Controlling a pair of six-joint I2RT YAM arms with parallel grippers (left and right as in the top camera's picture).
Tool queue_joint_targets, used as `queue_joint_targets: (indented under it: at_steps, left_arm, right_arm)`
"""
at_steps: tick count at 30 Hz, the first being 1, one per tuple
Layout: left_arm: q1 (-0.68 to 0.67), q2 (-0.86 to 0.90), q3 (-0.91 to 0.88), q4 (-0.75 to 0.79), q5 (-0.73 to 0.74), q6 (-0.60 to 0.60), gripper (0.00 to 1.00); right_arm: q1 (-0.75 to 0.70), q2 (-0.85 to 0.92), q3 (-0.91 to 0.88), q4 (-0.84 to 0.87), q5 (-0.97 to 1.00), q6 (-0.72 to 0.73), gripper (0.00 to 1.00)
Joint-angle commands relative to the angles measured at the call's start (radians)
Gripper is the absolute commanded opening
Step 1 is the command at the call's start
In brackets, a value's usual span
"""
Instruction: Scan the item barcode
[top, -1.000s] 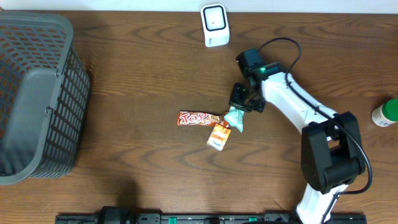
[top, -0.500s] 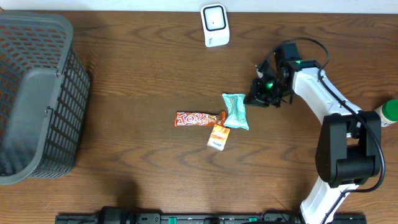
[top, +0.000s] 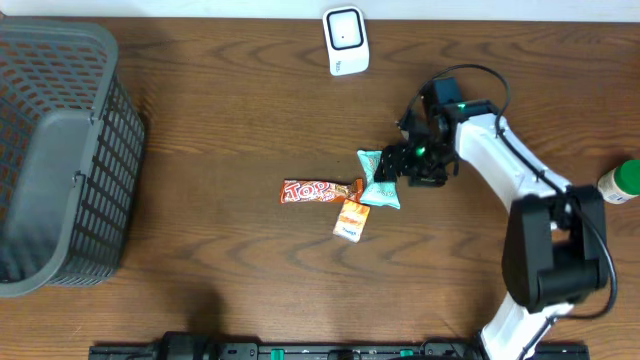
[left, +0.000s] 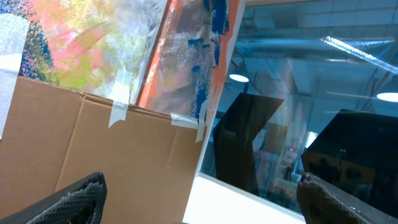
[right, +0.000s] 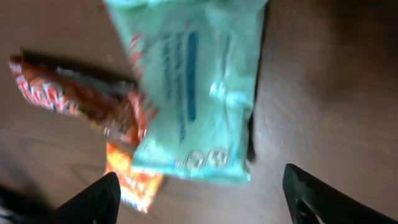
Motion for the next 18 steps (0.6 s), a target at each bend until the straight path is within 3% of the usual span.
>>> queue_joint_targets:
  at_steps: [1,6,11,14,16,17,18]
  left_arm:
    - [0.005,-0.006,-0.002,0.004,-0.009,-0.005,0.98]
    - [0.005,-0.006,-0.002,0.004,-0.009,-0.005,0.98]
    - [0.005,-0.006,-0.002,0.004,-0.009,-0.005,0.98]
    - [0.005,-0.006,-0.002,0.004,-0.009,-0.005,0.98]
    - [0.005,-0.006,-0.002,0.004,-0.009,-0.005,0.98]
    - [0.005,-0.006,-0.002,0.004,-0.009,-0.006,0.98]
    - [0.005,-0.006,-0.002,0.004,-0.009,-0.005,0.98]
  right_arm:
    - [0.059,-0.133,0.002,-0.028,0.216,-0.053,0.79]
    - [0.129,-0.199,-0.005,-0.071,0.413,-0.056,0.79]
    - [0.23,-0.207,-0.045,-0.051,0.64,-0.056,0.7]
    - [0.269,-0.204,-0.095,0.027,0.766,-0.081,0.85]
    - [0.278,-0.202,-0.132,0.055,0.782,-0.203,0.78]
    - [0.282,-0.202,-0.145,0.054,0.801,-0.227,0.67]
    - [0.283,-0.202,-0.155,0.05,0.812,-0.22,0.65]
